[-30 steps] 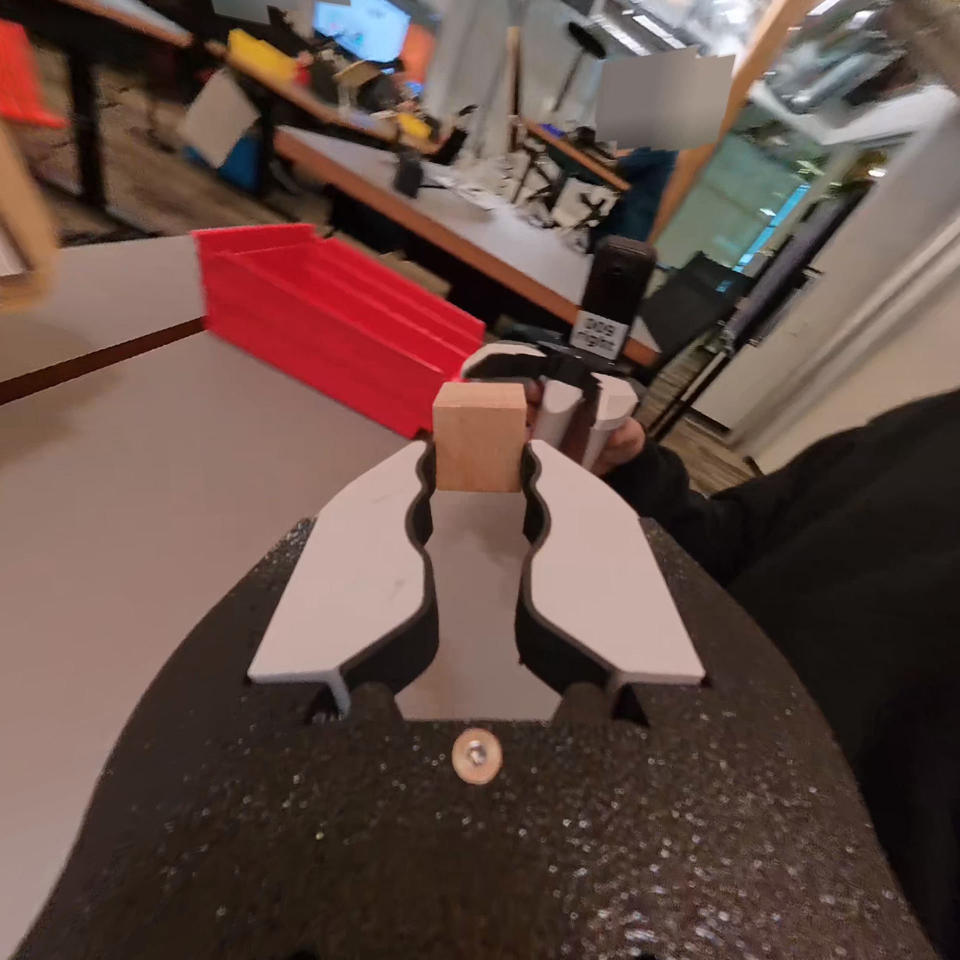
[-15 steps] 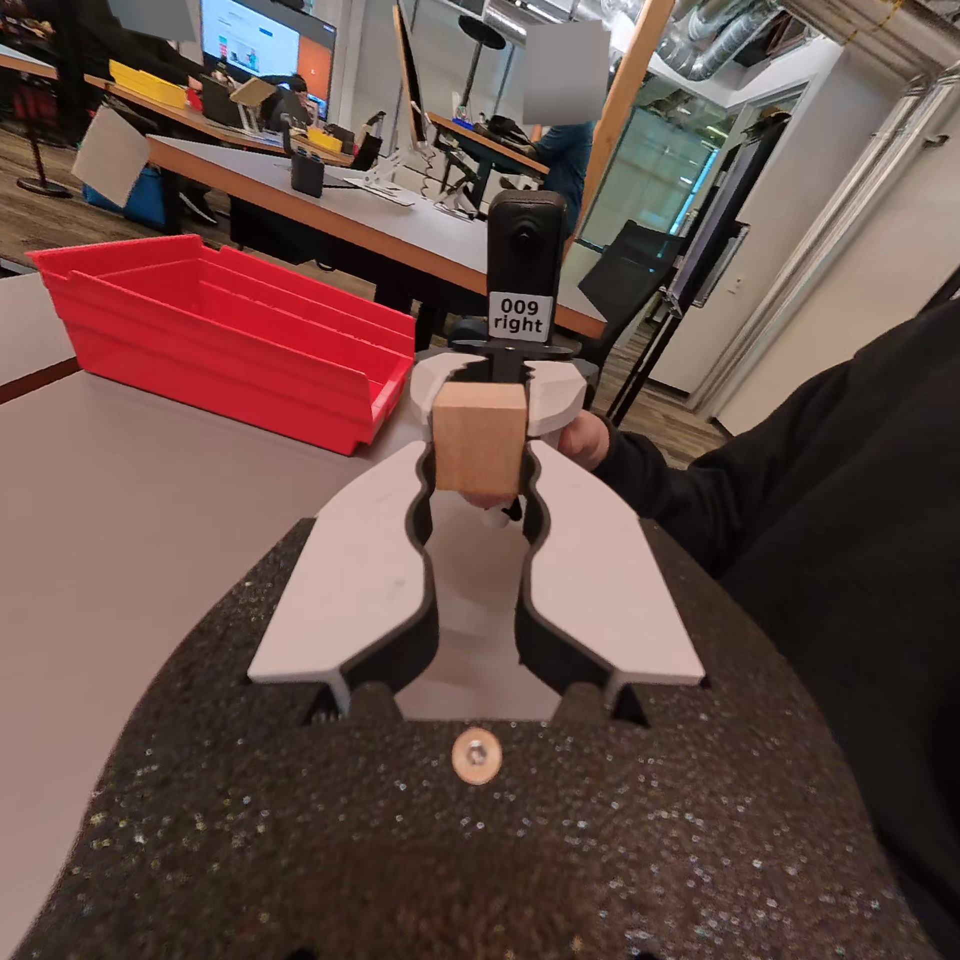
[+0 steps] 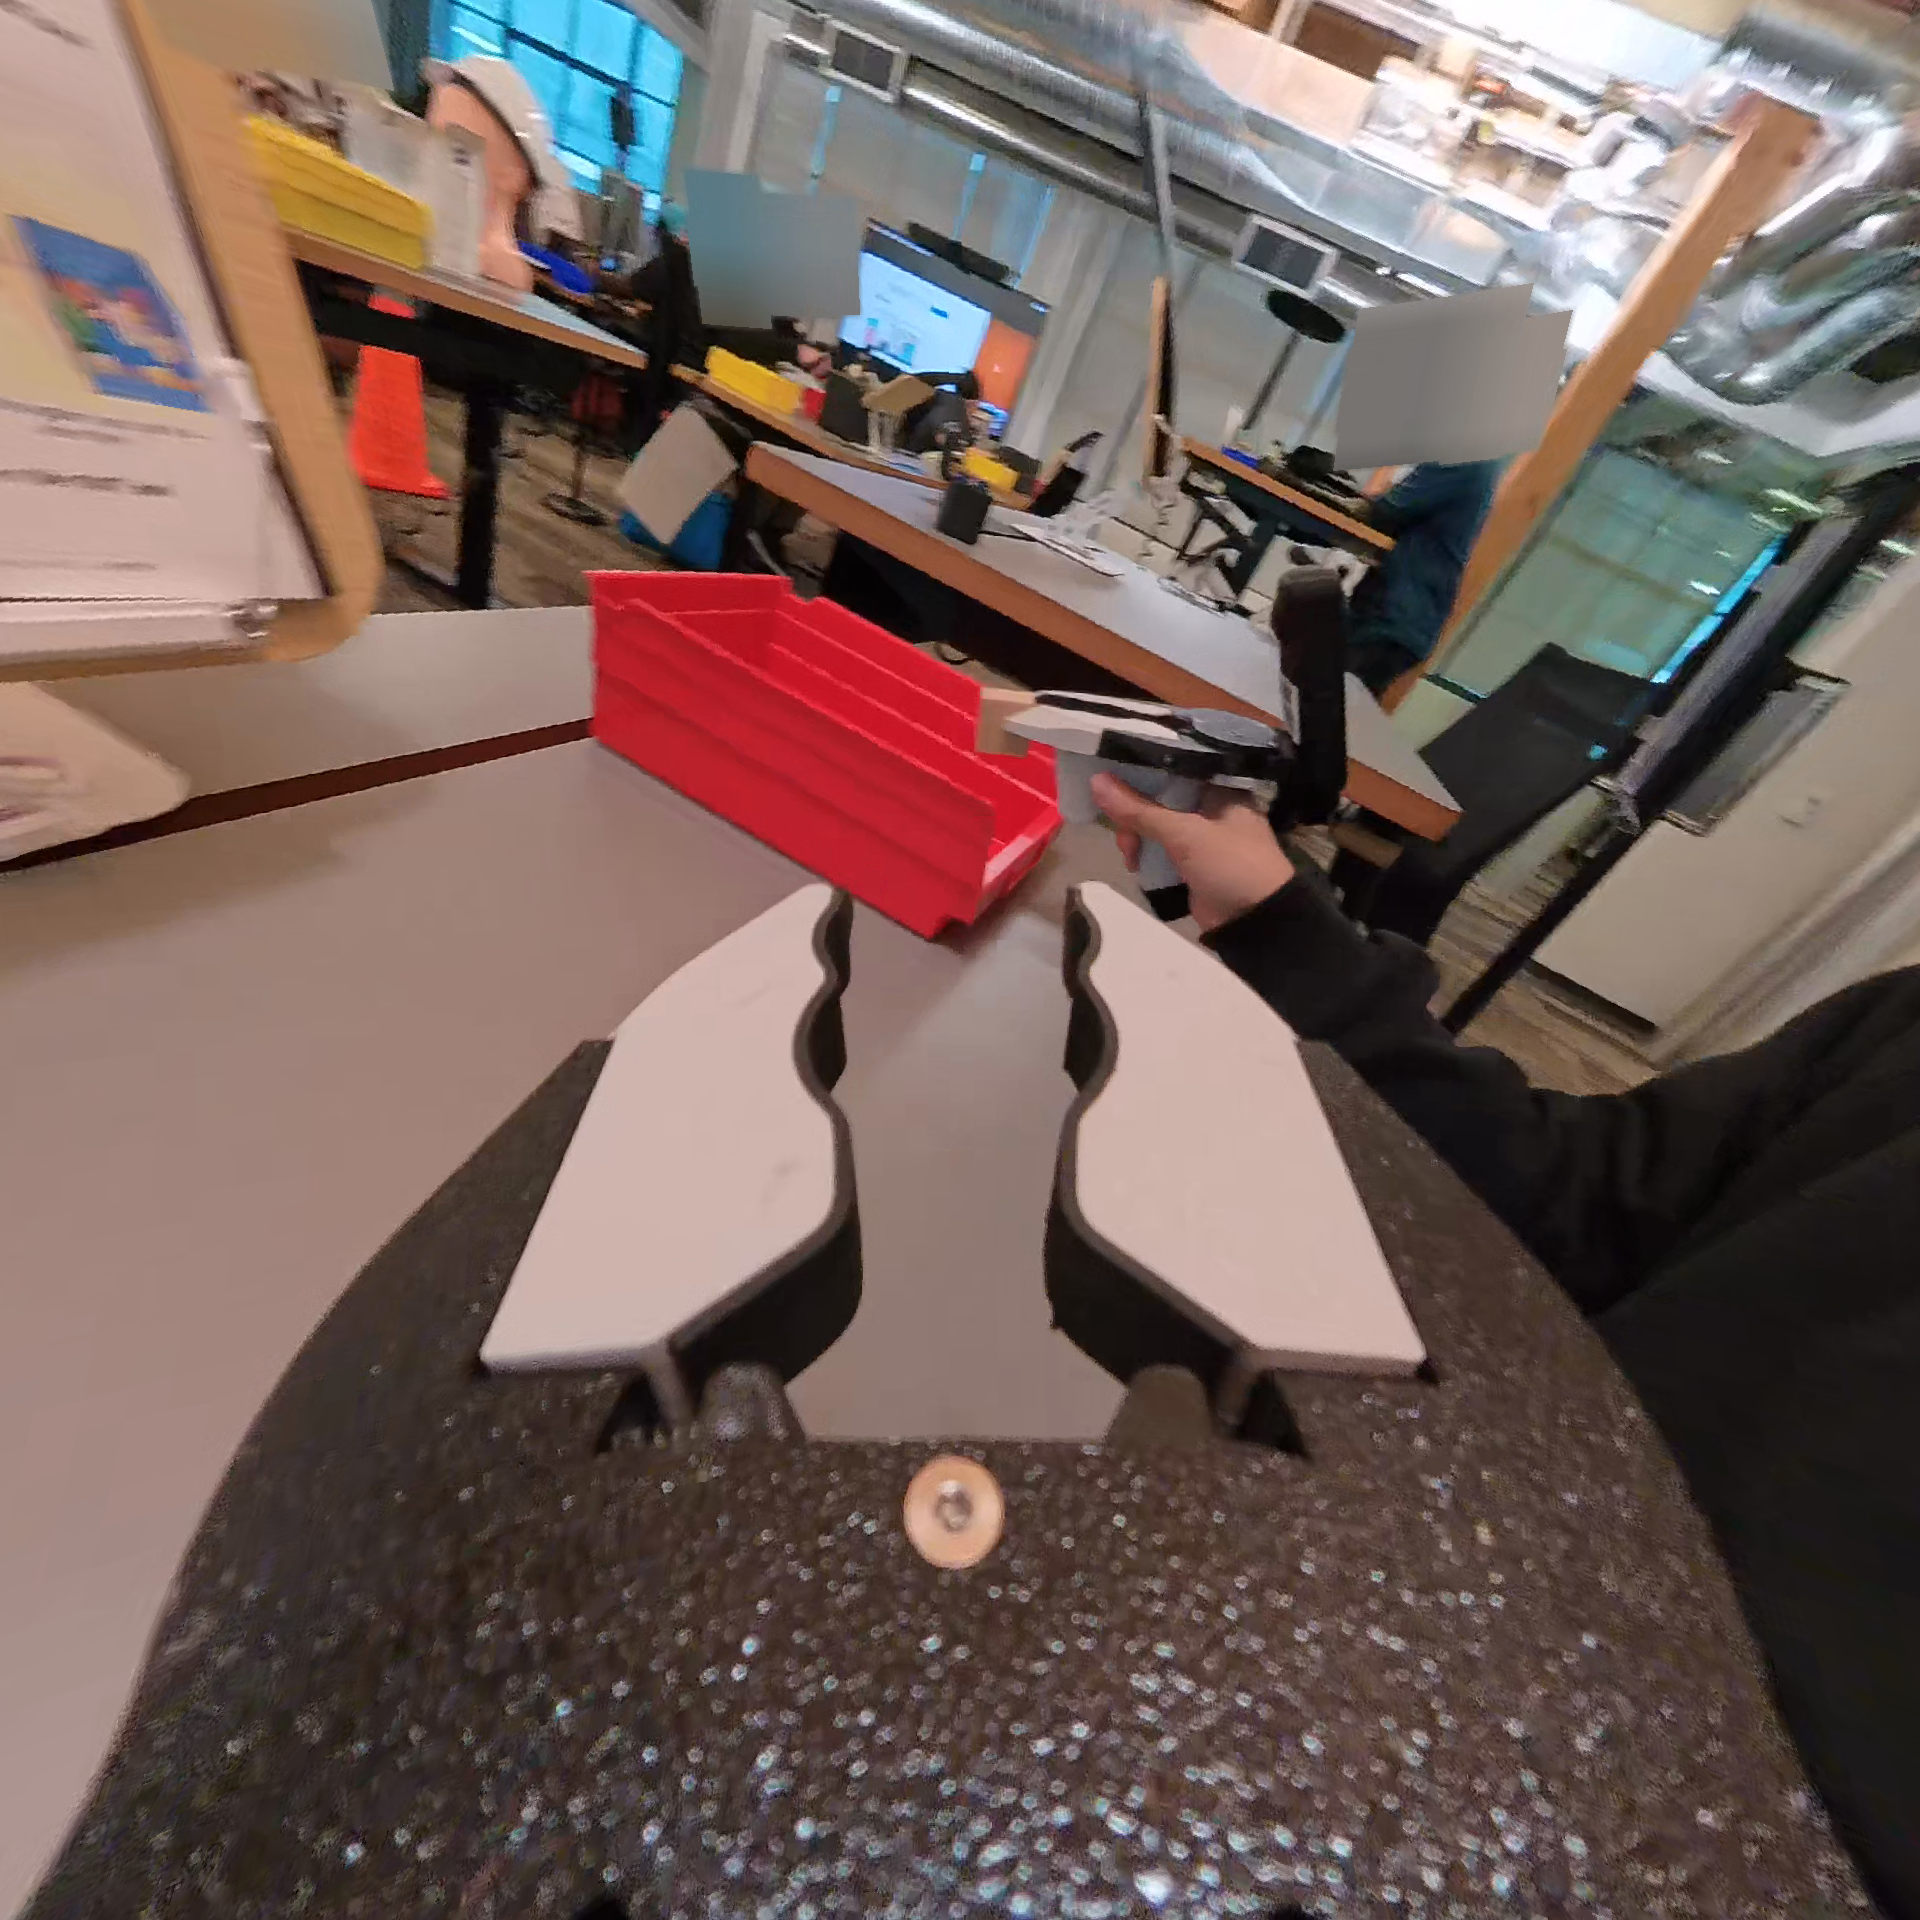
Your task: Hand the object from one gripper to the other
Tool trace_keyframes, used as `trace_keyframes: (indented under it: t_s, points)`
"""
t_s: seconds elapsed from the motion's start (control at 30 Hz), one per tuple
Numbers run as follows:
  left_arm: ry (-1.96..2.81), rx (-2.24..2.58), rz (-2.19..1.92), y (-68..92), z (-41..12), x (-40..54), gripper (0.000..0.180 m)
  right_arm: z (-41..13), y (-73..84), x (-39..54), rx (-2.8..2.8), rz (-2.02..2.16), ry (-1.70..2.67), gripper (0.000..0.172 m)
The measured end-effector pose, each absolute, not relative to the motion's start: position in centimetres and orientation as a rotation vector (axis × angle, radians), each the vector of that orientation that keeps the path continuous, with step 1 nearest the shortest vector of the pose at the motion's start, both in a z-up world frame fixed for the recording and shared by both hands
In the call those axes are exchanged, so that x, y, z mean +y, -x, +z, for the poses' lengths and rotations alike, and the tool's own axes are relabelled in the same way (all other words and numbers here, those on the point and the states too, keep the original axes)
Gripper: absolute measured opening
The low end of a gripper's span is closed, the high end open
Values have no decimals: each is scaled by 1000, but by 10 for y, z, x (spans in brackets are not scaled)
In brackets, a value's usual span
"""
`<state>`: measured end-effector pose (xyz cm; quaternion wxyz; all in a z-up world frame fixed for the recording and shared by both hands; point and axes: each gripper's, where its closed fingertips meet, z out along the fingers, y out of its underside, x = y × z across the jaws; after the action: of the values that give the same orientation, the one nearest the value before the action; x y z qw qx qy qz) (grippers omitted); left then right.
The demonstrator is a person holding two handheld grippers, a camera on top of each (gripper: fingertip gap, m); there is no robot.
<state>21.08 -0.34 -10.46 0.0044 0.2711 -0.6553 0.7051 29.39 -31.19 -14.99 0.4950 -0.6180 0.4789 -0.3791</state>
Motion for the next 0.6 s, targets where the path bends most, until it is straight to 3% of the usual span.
trace_keyframes:
  t_s: [0.3,0.47,0.53,0.6]
  points:
    - [-1348,-2311,2351,-224,-113,110,31,-196,-307,-328,1260,-1052,1668,32]
    - [-1685,-2717,2382,-224,-106,183,39,-201,-309,-329,1268,-1047,1678,32]
    - [-1806,-2860,2224,-226,-110,205,45,-198,-312,-325,1239,-1044,1649,44]
    - [-1940,-2922,1992,-229,-120,225,53,-196,-313,-325,1244,-1056,1629,69]
